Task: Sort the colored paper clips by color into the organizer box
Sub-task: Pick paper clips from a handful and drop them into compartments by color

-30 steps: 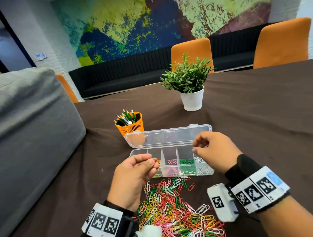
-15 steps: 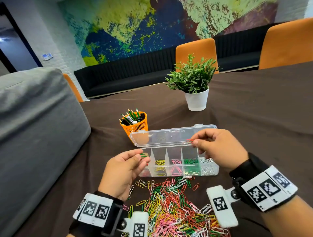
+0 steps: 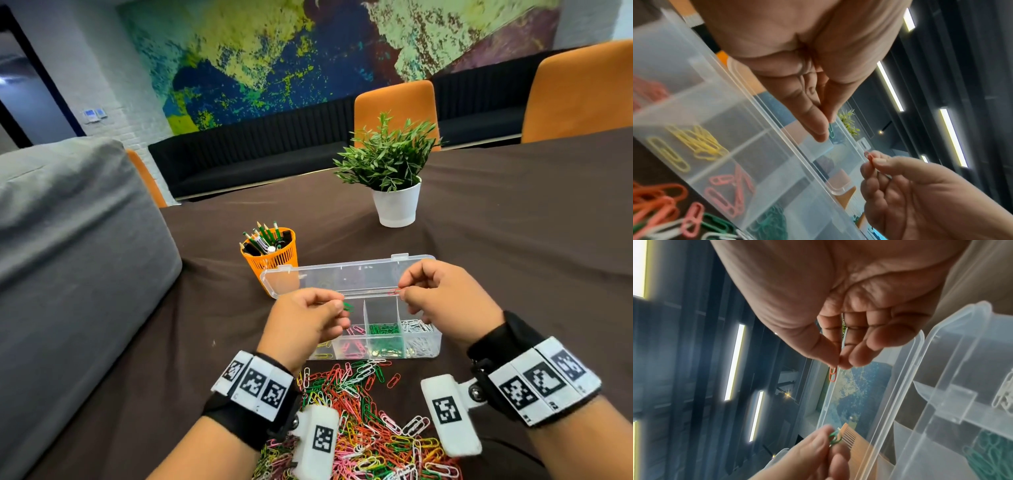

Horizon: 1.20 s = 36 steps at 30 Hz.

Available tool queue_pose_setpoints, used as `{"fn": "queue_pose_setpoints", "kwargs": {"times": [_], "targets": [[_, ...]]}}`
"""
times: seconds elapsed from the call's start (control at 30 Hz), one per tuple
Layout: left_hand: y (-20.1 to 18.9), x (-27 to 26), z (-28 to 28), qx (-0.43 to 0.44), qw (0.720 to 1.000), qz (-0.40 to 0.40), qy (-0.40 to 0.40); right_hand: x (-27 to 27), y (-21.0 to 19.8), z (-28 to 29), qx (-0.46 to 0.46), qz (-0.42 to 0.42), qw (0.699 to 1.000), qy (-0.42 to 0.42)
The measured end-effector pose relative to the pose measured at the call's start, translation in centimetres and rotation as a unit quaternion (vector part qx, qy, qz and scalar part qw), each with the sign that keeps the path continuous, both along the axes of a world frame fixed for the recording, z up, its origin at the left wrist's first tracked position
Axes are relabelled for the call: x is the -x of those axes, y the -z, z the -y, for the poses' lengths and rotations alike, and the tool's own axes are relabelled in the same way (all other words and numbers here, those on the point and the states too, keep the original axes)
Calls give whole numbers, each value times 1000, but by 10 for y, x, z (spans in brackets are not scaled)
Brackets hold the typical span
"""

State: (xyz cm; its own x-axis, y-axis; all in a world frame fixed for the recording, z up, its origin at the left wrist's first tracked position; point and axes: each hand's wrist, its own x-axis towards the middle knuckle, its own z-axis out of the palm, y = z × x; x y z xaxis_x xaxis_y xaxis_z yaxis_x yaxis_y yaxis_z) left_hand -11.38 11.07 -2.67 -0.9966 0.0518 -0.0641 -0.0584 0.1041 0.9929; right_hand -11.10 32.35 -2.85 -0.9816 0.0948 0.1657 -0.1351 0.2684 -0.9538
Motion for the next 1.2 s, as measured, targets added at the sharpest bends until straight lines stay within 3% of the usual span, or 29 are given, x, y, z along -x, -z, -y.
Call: {"fn": "queue_pose_setpoints", "kwargs": {"times": [0.17, 0.37, 0.47, 0.53, 0.6, 0.67, 0.73, 0.8, 0.87, 0.93, 1.03, 1.1, 1.2], "targets": [[-7, 11, -19, 78, 994, -8, 74, -1, 0, -1, 2, -6, 1000, -18], [-13, 1, -19, 87, 984, 6, 155, -8, 5, 13, -12, -4, 998, -62], [-13, 2, -8, 100, 986, -11, 132, -12, 7, 23, -9, 8, 996, -89], [-15, 10, 12, 164, 982, -44, 88, -11, 6, 22, -8, 11, 996, -83], [-17, 20, 38, 332, 936, -111, 31, -10, 5, 18, -13, 7, 997, -70], [-19, 27, 61, 511, 847, -146, 19, -8, 3, 11, -31, 10, 998, -54], [-19, 28, 72, 595, 790, -142, 40, -7, 2, 7, -46, 29, 997, -54], [-20, 23, 74, 608, 779, -144, 51, -9, 0, 5, -60, 48, 995, -68], [-20, 9, 72, 596, 787, -148, 63, -12, -2, 5, -93, 49, 991, -83], [-18, -11, 66, 593, 784, -138, 120, -16, -6, 7, -148, 22, 985, -92], [-6, -45, 57, 631, 723, -108, 259, -29, -13, 13, -162, -1, 978, -134], [7, -64, 53, 667, 674, -95, 304, -38, -15, 19, -161, 4, 970, -184], [21, -79, 48, 682, 649, -101, 322, -44, -8, 30, -301, 17, 923, -240]]}}
